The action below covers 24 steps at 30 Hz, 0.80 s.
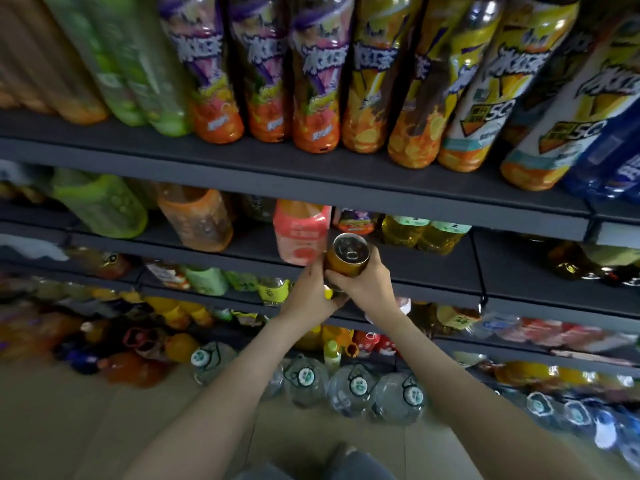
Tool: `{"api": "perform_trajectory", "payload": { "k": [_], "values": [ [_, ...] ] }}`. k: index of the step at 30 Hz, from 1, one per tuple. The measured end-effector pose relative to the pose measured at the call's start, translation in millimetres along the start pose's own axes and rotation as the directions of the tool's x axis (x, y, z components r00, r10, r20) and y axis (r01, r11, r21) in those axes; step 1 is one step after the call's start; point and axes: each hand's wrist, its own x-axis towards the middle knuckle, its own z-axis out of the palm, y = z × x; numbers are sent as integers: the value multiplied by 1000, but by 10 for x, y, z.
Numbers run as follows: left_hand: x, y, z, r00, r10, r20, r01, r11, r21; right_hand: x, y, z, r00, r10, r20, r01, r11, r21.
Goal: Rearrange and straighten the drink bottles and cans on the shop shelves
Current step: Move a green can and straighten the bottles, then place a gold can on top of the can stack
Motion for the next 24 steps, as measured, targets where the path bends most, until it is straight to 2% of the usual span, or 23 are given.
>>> {"api": "perform_trajectory", "payload": {
  "k": [5,11,15,19,24],
  "values": [
    [-513,-484,-888,987,-101,-124,55,944,-326,-419,-717,771,982,-83,171,69,994,86],
    [-1493,-1336,-2561,934,-148,-327,14,926,-377,-1022,-1771,2190,894,-126,429,-37,935,353],
    [-2147,-1744,-3678,866,-171,-470,-62,896,-439,-1374,-2561,3072,807,-278,521,-1,881,473],
    [-2544,-1997,-4681,822,-160,-546,-140,874,-466,-1561,-3324,3755,687,-418,595,175,889,423],
    [-2625,-2300,-5685,753,-144,-642,-287,806,-518,-1529,-4159,4412,619,-468,631,419,876,238]
  ]
}}
